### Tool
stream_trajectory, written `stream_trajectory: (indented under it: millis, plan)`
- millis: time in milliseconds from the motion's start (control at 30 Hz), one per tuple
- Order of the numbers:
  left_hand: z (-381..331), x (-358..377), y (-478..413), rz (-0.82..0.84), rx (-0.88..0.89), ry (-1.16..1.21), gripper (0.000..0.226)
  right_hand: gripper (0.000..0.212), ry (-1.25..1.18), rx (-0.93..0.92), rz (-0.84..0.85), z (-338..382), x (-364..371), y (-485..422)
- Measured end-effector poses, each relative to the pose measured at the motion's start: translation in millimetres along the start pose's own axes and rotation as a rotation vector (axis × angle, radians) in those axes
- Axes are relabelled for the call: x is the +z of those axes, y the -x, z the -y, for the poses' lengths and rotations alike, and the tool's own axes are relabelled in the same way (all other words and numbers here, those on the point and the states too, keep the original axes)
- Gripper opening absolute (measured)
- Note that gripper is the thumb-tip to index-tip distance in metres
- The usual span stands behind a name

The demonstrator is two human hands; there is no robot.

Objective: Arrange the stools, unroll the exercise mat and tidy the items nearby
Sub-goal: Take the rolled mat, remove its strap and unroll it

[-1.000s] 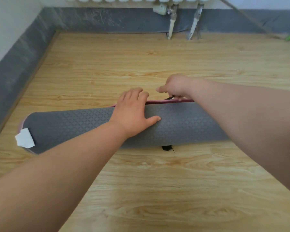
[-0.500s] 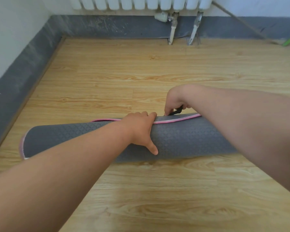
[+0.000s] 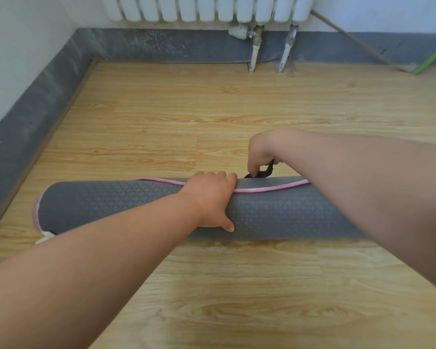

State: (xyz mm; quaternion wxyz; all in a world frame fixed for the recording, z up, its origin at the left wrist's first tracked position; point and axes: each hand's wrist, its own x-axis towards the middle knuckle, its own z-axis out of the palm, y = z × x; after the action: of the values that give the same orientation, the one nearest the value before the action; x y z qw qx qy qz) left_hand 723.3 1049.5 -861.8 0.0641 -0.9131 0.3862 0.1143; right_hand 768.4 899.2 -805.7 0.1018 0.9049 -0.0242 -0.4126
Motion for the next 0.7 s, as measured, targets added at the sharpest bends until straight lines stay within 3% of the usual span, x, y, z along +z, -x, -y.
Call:
stream_trajectory:
  millis: [67,167,467,700]
  plan:
    - [-1,0,0,-0.011,0.016,-0.011,0.091,0.011,0.089,0.019,-0.01,6,1,0]
    - [-1,2,1,-0.071,0.03,-0.04,0.09,0.013,0.082,0.022,-0.171,5,-1,-1]
    - [11,0,-12,-0.238,0.016,-0.083,0.093,0.028,-0.9,0.22,-0.809,-42,-32,-18]
    - [24,-4,-33,0.008,-0.09,0.067,0.103,0.018,-1.011,0.147,-0.806,-49,-22,-19]
